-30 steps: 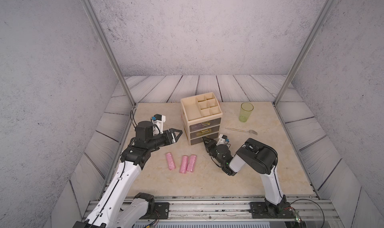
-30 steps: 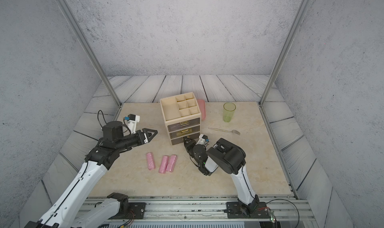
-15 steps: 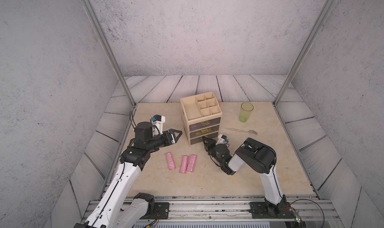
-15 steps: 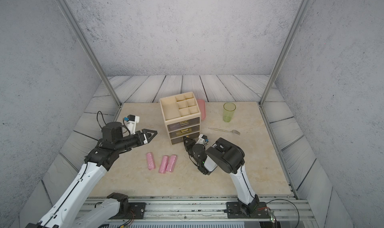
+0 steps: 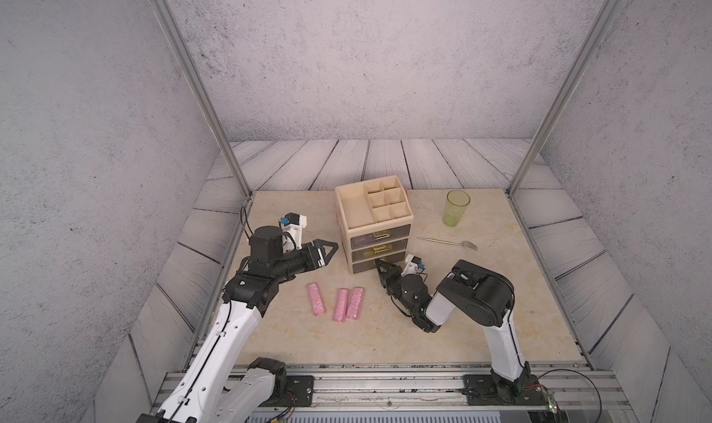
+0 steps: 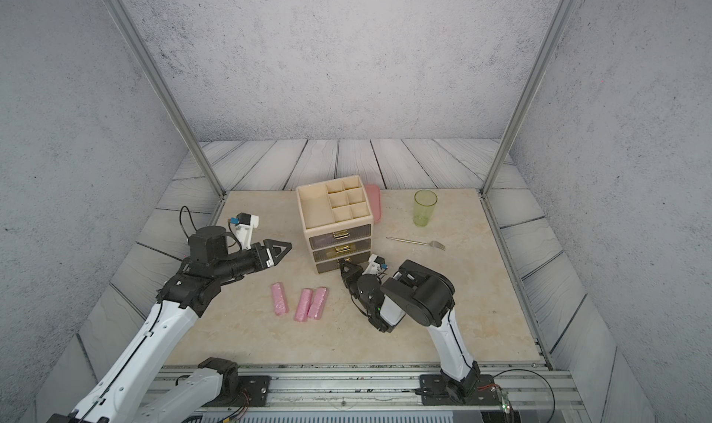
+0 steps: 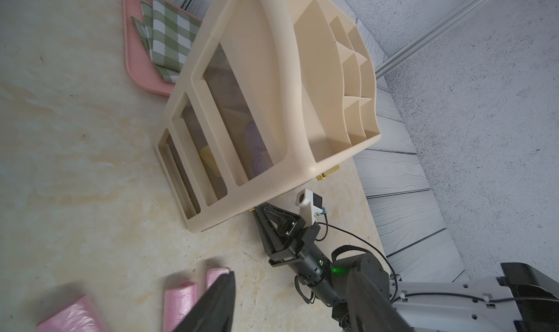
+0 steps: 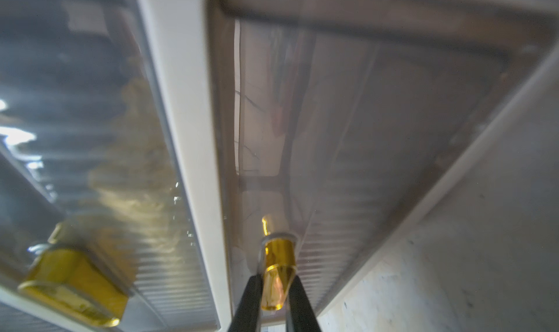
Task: Sort the rolls of trash bags by color and place them into the drawer
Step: Open the drawer in the storage box.
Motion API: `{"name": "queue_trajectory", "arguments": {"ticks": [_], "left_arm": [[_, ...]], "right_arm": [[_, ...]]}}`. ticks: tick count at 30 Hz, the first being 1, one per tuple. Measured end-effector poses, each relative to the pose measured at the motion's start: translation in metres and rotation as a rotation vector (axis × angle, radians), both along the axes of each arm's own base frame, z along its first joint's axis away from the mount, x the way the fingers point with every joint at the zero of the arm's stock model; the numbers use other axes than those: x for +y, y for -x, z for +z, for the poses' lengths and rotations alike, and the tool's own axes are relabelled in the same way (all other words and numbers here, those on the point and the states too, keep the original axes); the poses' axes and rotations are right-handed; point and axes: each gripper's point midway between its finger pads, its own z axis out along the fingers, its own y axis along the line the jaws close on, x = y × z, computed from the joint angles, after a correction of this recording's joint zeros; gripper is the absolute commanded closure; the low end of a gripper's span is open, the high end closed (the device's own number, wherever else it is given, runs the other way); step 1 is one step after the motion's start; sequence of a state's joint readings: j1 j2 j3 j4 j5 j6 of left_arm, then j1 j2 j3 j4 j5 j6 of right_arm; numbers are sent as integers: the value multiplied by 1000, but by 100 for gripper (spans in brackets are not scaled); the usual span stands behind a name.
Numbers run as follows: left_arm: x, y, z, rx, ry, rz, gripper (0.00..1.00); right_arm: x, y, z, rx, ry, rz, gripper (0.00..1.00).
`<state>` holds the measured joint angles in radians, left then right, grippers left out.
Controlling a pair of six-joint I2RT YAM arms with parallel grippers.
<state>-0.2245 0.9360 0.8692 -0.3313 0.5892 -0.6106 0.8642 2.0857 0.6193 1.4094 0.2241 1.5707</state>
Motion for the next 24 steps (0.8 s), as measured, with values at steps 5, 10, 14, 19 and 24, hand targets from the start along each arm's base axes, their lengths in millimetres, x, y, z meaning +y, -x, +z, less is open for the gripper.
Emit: {"name": "queue_trajectory", "arguments": {"ticks": [5,10,14,19,24], "left_arm": [[-1,-1,2,-8,8,-4,36],[-5,-4,0,0,23,-16,13],[-4,-9,-7,10,-18,-16,4],[-2,-22,0,-9,-82,-1,16],[-17,-31,15,-55,-124,-32,19]], "right_arm": [[-4,18,0,10,14,19,92],[-6,25,-1,16,14,26,92],[-6,25,-1,17,10,26,92],[-5,24,-1,21,4,26,91],[-5,24,-1,23,2,25,91]]}}
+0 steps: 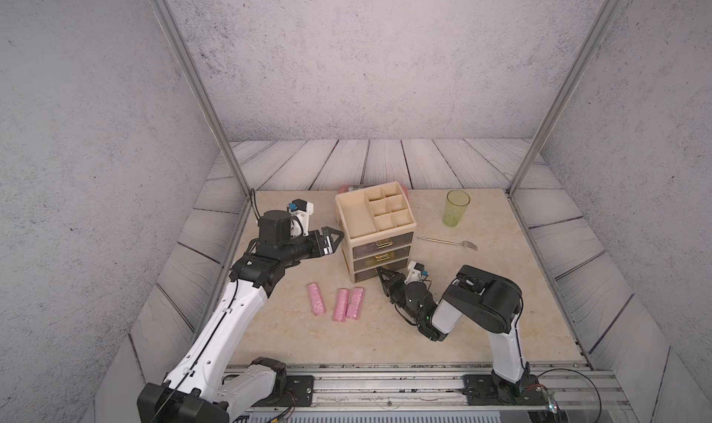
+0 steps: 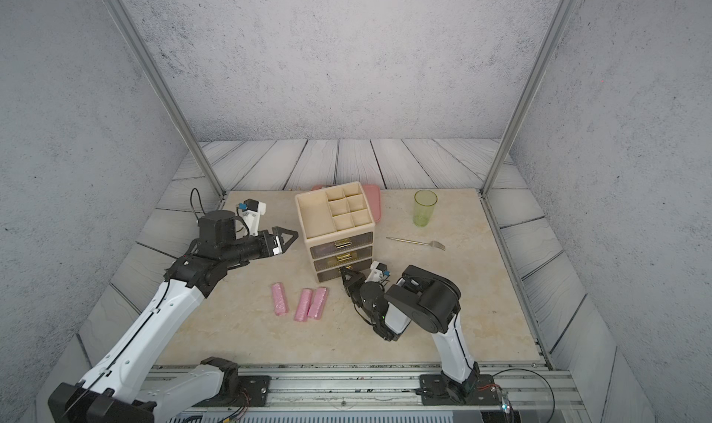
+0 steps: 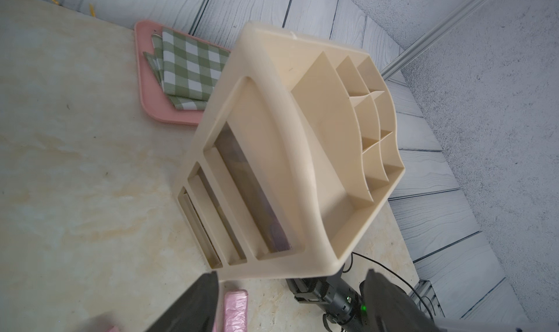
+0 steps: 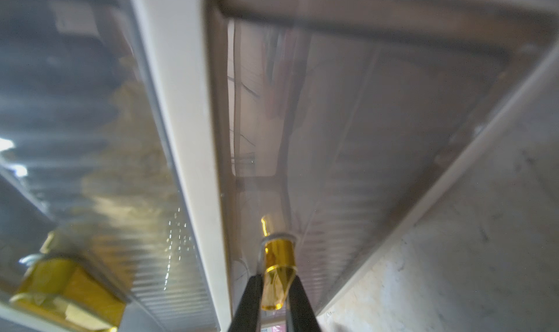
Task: Sort the rolls of trash bags by color and place them into the drawer
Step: Open the drawer in the storage box.
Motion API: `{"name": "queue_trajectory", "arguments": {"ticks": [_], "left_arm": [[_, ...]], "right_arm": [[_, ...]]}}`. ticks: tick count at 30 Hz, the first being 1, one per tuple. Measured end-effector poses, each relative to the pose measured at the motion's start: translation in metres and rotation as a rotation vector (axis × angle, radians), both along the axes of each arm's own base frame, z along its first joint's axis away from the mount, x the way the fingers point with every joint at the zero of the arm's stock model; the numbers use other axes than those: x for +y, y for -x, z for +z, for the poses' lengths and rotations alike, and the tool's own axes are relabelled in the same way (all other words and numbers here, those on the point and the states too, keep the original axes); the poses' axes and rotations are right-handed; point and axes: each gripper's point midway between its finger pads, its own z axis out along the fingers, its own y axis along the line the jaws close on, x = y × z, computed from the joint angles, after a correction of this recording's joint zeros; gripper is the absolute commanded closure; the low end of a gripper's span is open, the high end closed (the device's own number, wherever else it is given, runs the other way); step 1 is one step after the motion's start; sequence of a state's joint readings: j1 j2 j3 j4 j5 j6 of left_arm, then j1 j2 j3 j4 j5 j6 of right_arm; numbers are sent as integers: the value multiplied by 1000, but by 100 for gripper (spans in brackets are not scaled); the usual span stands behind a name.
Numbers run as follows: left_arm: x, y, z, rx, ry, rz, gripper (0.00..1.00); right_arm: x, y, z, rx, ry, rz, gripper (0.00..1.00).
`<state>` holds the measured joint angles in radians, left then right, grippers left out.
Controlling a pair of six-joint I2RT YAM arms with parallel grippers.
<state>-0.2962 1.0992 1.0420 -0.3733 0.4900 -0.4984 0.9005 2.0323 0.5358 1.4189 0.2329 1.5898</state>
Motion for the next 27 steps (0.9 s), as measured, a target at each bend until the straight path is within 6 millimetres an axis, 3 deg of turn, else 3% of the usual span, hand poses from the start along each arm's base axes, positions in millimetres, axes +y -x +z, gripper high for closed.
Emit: {"name": "queue_trajectory", "arguments": {"ticks": [5,12,19,27], "left_arm": [[-19,2,-9,-5,-78,-45,15],[-15,1,-24,2,-218,-15,16],[-17,-2,-16,-40,-264,-2,20],[-13,25,10,-169,-386,-39,16]], "right_arm": [[0,0,0,3,-3,-1,91],[0,0,0,5,-6,-1,91],[1,0,0,7,-10,0,91],[4,-1,0,13,-16,10,91]]}}
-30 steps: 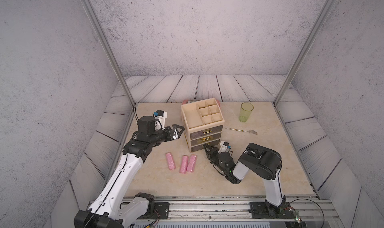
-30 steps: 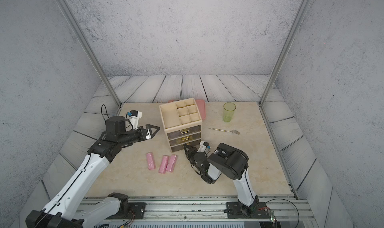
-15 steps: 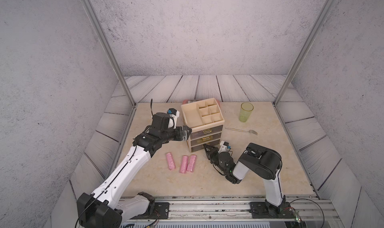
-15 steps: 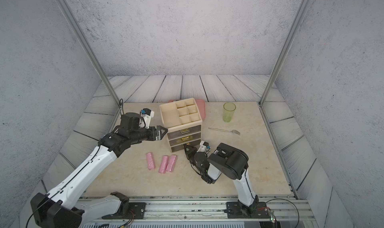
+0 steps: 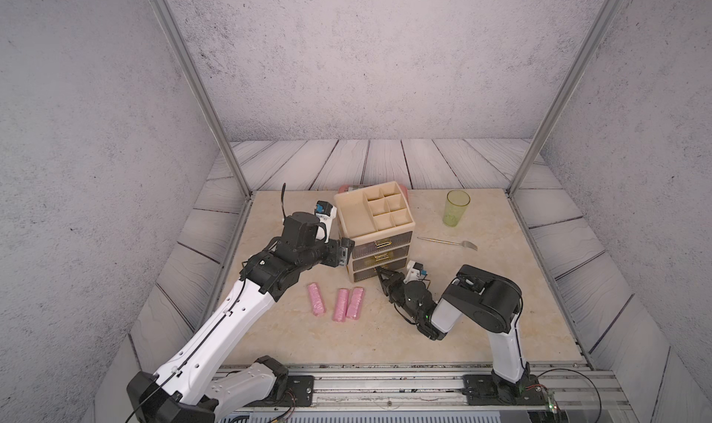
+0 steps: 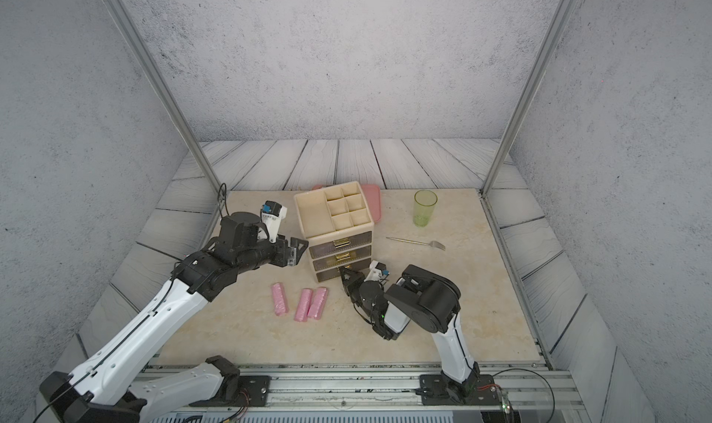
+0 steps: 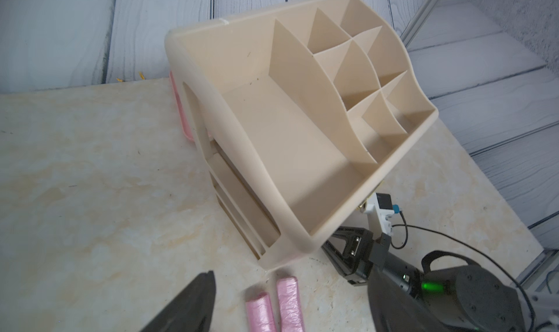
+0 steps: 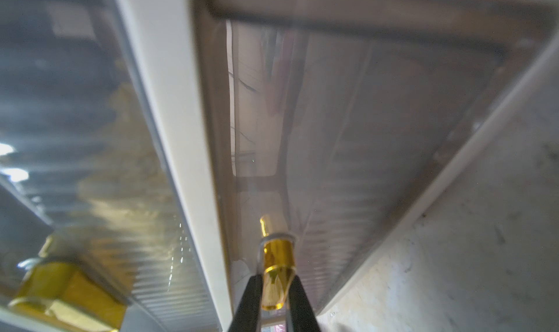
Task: Sort the rolls of trash bags by color and place them into the drawer
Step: Open the drawer in the storage box.
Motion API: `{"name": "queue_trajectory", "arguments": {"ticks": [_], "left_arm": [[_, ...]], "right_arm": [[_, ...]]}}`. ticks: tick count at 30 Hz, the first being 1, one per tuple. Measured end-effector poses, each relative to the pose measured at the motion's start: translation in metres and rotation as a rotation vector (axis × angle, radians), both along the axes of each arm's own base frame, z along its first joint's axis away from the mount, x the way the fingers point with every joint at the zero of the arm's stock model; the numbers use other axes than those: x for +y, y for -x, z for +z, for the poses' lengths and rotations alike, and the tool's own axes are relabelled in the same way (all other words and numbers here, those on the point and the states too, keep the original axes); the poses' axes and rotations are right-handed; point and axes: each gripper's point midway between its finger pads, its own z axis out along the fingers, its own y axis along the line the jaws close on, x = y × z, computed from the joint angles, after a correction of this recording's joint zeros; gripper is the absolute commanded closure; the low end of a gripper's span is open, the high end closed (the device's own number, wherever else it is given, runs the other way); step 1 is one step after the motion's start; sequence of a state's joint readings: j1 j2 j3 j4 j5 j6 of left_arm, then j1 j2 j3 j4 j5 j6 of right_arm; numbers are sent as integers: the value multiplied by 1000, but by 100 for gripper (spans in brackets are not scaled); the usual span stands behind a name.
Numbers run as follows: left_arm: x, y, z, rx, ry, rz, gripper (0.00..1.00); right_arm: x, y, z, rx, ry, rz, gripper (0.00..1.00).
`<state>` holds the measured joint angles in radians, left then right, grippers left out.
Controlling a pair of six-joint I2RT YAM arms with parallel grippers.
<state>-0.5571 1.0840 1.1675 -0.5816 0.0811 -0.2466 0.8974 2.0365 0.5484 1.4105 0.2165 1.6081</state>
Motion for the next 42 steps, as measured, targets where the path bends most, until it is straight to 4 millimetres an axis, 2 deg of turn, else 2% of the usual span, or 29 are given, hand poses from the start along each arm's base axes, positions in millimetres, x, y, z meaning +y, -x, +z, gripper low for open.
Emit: {"name": "queue_trajectory", "arguments": {"ticks": [2,5,8,12,18,23,33,42], "left_arm": [[-2,2,15,-33,-38,-30,19],[-16,0,41,-85,-94,-101,21],[-37,-3,48,-98,-165,-189,25],[-65,-6,29,-53,-283,-293,24],[-88,-10,2,-2,-437,-369,23],[-95,-17,-12,11,-514,-373,26],[-100,-38,-36,23,-607,-321,40],[-102,-43,-40,14,-623,-305,45]], "right_arm": [[0,0,0,1,-1,0,91],[0,0,0,2,-4,0,91],[0,0,1,3,-6,0,91],[2,0,1,6,-10,4,91],[2,0,1,8,-12,5,91],[2,-1,1,8,-12,4,91],[2,0,0,10,-11,5,91],[-7,8,0,12,-7,12,92]]}}
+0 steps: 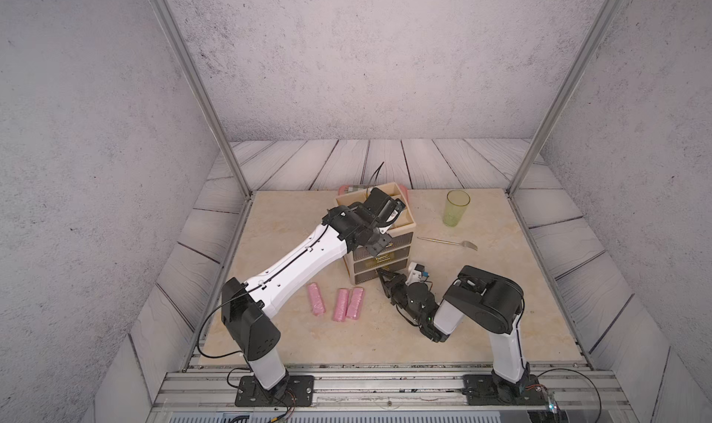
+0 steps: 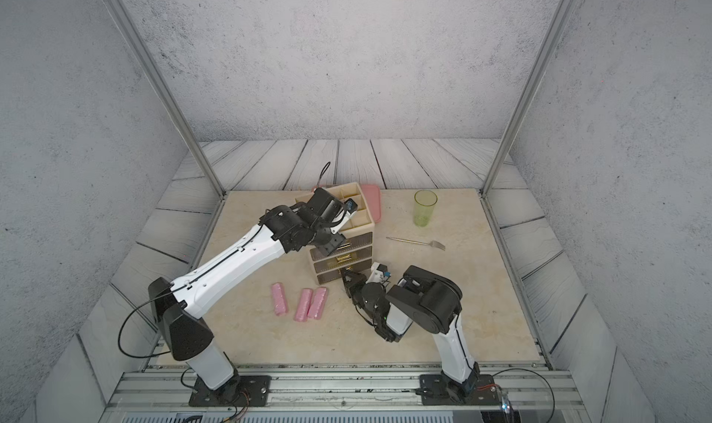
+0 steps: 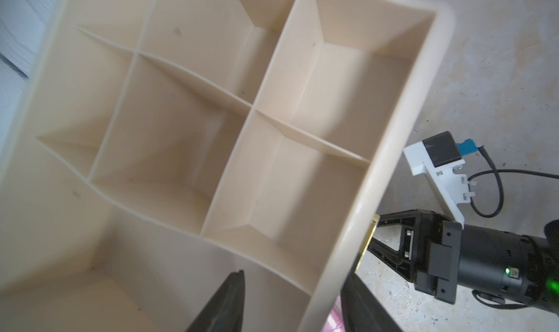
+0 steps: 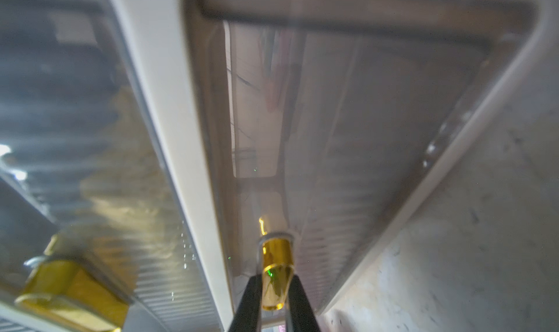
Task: Sort the rolls of trash bags by color and place them into the drawer
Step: Open the drawer in the storage box.
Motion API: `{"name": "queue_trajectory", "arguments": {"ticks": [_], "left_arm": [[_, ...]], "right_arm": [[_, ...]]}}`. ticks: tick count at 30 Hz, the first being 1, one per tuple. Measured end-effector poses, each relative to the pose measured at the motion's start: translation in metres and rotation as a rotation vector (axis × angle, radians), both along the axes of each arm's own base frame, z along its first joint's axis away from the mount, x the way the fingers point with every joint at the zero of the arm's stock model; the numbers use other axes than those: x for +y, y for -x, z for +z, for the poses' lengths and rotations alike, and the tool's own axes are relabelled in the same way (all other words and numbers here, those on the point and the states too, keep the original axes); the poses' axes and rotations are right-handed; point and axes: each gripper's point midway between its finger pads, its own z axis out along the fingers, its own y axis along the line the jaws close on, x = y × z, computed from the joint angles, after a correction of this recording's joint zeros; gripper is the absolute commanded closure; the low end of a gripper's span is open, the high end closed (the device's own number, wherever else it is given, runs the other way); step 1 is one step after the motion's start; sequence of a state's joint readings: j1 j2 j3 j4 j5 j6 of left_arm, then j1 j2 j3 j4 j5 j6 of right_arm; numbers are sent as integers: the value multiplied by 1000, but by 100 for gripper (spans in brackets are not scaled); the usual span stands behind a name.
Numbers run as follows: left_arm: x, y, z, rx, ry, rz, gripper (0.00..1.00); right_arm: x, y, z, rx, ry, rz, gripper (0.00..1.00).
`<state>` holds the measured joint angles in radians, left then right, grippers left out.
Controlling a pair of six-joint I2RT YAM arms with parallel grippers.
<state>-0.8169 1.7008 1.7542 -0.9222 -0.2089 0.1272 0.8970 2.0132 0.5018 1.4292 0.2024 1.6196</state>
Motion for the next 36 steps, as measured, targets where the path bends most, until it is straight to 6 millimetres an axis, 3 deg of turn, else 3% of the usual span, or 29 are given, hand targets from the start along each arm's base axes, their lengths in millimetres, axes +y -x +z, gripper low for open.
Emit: {"name": "queue_trajectory", "arguments": {"ticks": [21,36], "left_arm": [[-18,7,-4,13,40,-50,47],[-19,2,-11,-11,48,-39,48]], "right_arm": [[-22,16,-1,12,14,0,92],[-36,31,-5,40,-7,33,92]]}}
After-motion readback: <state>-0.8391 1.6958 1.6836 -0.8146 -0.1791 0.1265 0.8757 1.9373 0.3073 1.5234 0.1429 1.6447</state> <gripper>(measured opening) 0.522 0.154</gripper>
